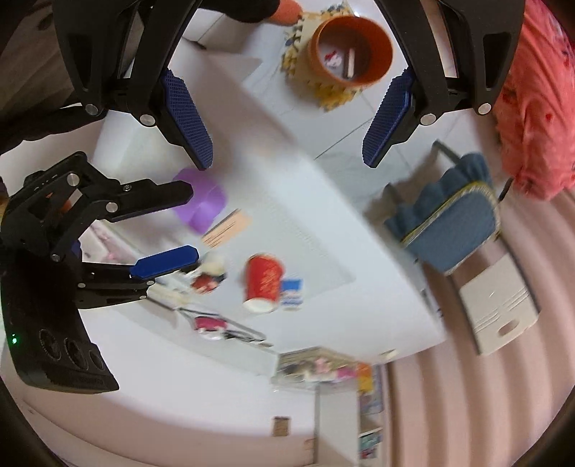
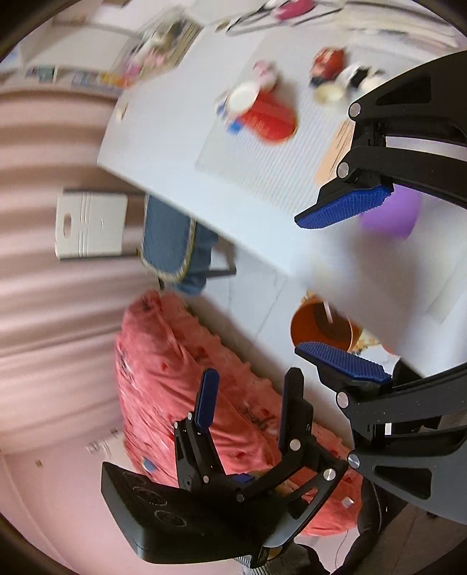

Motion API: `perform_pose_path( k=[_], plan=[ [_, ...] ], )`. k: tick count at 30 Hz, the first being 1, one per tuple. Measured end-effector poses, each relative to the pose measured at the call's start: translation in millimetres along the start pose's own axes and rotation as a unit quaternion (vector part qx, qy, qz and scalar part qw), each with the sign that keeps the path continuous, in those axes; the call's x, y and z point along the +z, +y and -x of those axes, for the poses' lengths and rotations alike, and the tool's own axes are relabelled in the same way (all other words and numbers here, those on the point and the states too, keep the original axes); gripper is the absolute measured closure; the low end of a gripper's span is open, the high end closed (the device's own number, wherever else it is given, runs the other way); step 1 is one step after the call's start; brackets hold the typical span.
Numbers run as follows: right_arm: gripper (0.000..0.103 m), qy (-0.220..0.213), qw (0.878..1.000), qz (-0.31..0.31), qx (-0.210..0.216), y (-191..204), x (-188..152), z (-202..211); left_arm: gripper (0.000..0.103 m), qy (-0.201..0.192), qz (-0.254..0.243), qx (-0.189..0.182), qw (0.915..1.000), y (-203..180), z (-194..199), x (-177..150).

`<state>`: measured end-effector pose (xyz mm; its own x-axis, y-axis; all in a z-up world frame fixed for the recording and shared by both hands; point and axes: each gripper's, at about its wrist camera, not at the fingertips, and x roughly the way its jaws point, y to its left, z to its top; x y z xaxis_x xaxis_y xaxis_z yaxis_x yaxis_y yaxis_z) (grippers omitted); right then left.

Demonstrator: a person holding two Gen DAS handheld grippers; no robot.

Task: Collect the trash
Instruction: 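Move both open tools back up to the desk items, then grasp the red paper cup with the left tool while the right tool grasps the white tissue with black tie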

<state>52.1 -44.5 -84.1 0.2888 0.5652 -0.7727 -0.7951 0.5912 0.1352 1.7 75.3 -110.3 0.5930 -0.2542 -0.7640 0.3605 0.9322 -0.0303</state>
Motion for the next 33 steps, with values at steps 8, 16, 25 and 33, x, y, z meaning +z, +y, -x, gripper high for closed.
perform_pose_path(
  k=[8, 16, 25, 33],
  plan=[
    [0.037, -0.022, 0.997, -0.056, -0.049, -56, -40, 48, 0.018, 0.003, -0.049, -0.045, 0.9977, -55, -29, 32],
    [0.037, -0.014, 0.99, -0.116, -0.074, -109, -81, 58, 0.018, 0.037, -0.055, -0.075, 0.995, -90, -71, 44],
    [0.037, 0.005, 0.986, -0.149, -0.077, -151, -104, 44, 0.018, 0.068, -0.02, -0.07, 0.995, -93, -104, 45],
    [0.037, 0.01, 0.983, -0.166, -0.079, -176, -101, 30, 0.018, 0.053, -0.024, -0.056, 0.9967, -68, -114, 79]
  ],
)
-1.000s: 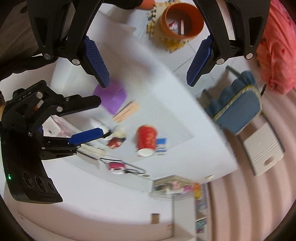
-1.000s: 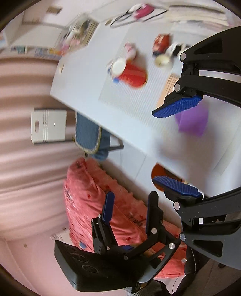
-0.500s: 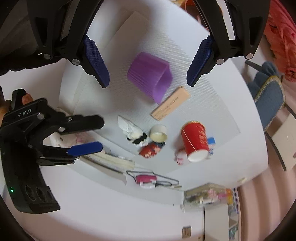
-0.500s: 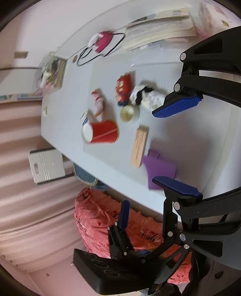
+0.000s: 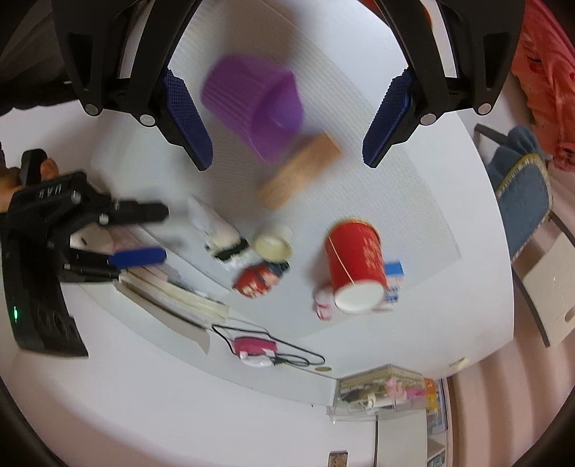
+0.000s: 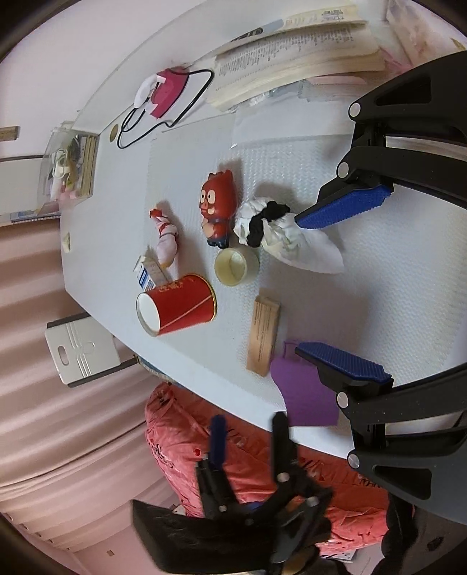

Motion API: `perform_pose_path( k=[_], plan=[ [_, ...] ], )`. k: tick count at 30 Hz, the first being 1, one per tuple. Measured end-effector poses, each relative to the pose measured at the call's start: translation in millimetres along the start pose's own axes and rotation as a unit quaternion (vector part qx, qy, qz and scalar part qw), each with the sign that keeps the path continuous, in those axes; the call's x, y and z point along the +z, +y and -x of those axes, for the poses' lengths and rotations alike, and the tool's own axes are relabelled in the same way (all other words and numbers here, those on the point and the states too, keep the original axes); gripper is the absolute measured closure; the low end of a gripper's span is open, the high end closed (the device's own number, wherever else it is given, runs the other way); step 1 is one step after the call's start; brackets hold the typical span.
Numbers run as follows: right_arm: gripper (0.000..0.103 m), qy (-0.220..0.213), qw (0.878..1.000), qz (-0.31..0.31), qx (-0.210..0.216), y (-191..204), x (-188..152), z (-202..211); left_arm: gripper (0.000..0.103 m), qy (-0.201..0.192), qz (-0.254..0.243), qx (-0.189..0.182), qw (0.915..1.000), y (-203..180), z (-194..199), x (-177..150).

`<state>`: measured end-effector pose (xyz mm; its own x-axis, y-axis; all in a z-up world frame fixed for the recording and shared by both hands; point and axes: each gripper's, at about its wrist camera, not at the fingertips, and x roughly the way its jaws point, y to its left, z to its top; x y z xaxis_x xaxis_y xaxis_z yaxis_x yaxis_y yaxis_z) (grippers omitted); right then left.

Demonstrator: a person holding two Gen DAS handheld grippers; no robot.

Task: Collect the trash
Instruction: 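Grasp the red paper cup with the left tool while the right tool grasps the white tissue with black tie, then carry the red cup and tissue down to the orange bin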

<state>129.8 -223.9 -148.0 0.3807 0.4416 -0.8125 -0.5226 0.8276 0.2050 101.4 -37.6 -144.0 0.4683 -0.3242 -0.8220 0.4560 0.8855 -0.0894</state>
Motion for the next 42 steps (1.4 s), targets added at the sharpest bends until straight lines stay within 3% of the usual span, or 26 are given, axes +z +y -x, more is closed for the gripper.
perform_pose_path(
  k=[14, 20, 23, 24, 26, 31, 42],
  plan=[
    [0.037, 0.039, 0.999, -0.027, -0.018, -23, 1, -53, 0.018, -0.005, -0.073, 0.013, 0.9972, 53, -57, 64],
    [0.038, 0.048, 0.997, -0.05, -0.029, -32, 2, -73, 0.018, -0.007, -0.083, -0.013, 0.9965, 66, -88, 74],
    [0.047, 0.049, 0.997, -0.055, -0.03, -33, 1, -78, 0.019, -0.012, -0.096, -0.022, 0.9951, 62, -93, 74],
    [0.052, 0.045, 0.997, -0.054, -0.032, -33, 1, -77, 0.031, -0.011, -0.103, -0.026, 0.9943, 60, -96, 74],
    [0.058, 0.043, 0.997, -0.052, -0.04, -35, 1, -77, 0.042, 0.0, -0.118, -0.023, 0.9928, 59, -102, 74],
    [0.079, 0.042, 0.997, -0.049, -0.042, -38, 1, -77, 0.047, 0.0, -0.116, -0.024, 0.993, 62, -102, 73],
    [0.082, 0.022, 0.999, -0.042, -0.01, -33, 3, -49, 0.051, 0.0, -0.109, -0.025, 0.9938, 54, -70, 61]
  ],
)
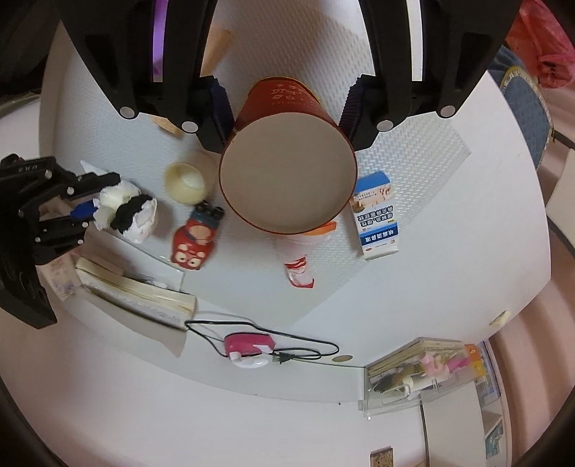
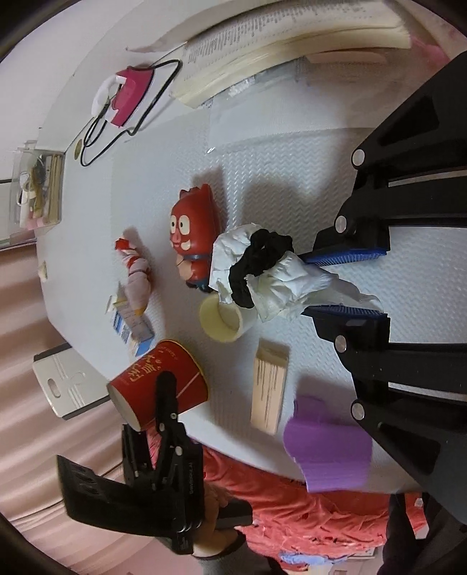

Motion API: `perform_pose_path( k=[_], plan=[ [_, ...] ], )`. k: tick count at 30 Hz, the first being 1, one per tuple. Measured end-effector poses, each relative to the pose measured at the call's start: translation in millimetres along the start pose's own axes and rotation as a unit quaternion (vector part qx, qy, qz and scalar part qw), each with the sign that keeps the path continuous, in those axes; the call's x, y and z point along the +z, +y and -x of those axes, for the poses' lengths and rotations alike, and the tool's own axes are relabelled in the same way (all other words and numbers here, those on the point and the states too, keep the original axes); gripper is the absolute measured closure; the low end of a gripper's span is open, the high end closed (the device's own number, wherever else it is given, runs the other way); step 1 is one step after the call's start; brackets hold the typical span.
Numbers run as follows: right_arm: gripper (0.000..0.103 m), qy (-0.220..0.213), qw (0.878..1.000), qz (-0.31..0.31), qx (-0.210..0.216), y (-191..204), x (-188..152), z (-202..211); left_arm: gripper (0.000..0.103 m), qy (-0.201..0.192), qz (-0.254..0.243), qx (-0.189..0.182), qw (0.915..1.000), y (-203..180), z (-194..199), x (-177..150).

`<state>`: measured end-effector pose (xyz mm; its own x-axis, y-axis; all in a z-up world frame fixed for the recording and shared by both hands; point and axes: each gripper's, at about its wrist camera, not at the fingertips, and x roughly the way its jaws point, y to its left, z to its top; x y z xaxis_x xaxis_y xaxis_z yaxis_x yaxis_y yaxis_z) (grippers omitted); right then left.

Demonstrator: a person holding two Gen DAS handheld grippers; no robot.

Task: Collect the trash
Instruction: 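Carry the red cup and tissue down to the orange bin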

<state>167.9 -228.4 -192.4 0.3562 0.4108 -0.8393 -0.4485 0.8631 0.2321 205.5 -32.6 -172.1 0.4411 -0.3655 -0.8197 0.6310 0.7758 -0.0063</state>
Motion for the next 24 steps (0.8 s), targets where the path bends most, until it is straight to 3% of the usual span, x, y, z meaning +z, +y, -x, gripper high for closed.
perform_pose_path(
  k=[13, 24],
  plan=[
    [0.082, -0.016, 0.996, 0.079, 0.041, 45, -3, 64, 0.051, -0.005, -0.03, 0.021, 0.9993, -42, 86, -24],
    [0.082, -0.022, 0.98, 0.163, 0.115, 124, -10, 97, 0.05, -0.013, 0.032, 0.068, 0.9971, -70, 160, -82]
  ],
)
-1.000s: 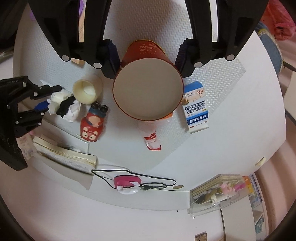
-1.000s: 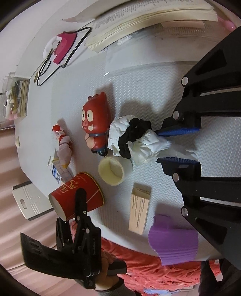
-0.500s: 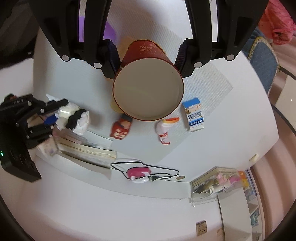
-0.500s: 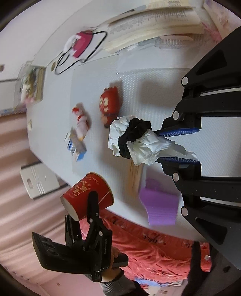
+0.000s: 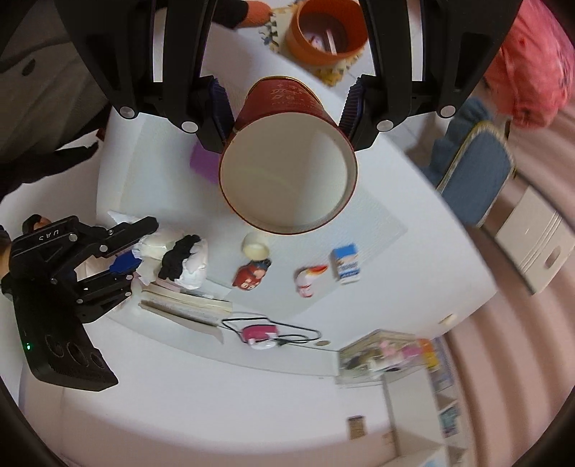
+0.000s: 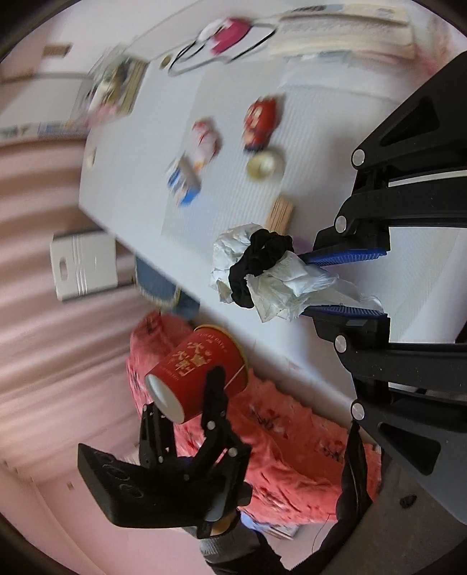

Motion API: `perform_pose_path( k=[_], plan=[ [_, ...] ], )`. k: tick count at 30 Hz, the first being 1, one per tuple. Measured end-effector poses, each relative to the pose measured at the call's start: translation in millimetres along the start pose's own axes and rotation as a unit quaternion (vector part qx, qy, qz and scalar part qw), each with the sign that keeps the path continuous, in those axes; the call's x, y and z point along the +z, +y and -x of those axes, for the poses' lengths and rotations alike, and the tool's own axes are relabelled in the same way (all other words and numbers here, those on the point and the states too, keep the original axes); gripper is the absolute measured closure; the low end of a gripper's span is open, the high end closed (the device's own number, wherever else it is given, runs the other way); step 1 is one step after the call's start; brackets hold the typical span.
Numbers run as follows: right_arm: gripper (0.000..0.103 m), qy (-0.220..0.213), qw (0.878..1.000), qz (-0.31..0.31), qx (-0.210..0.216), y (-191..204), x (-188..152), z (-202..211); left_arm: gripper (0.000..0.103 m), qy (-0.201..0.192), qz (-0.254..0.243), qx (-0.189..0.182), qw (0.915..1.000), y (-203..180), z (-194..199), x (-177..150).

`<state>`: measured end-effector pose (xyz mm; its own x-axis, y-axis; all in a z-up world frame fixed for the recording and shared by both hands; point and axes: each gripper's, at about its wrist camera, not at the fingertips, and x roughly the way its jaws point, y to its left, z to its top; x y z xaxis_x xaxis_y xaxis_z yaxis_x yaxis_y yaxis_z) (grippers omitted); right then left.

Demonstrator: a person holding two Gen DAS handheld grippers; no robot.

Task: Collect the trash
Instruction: 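Carry the red cup and tissue down to the orange bin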

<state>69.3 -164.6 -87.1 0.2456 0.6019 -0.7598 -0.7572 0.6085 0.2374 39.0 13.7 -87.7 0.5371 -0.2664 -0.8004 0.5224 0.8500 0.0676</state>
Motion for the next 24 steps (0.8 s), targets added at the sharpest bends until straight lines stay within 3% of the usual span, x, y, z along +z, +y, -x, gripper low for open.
perform_pose_path(
  k=[6, 17, 24],
  plan=[
    [0.082, 0.007, 0.997, 0.059, 0.057, 54, 20, -22, 0.05, 0.0, 0.072, 0.045, 0.9964, 10, 34, -50],
    [0.082, 0.037, 0.978, 0.144, 0.143, 168, 65, -103, 0.05, 0.01, 0.199, 0.102, 0.9747, 50, 74, -148],
    [0.082, 0.038, 0.974, 0.164, 0.153, 226, 74, -172, 0.05, 0.013, 0.248, 0.116, 0.9617, 90, 68, -201]
  ],
)
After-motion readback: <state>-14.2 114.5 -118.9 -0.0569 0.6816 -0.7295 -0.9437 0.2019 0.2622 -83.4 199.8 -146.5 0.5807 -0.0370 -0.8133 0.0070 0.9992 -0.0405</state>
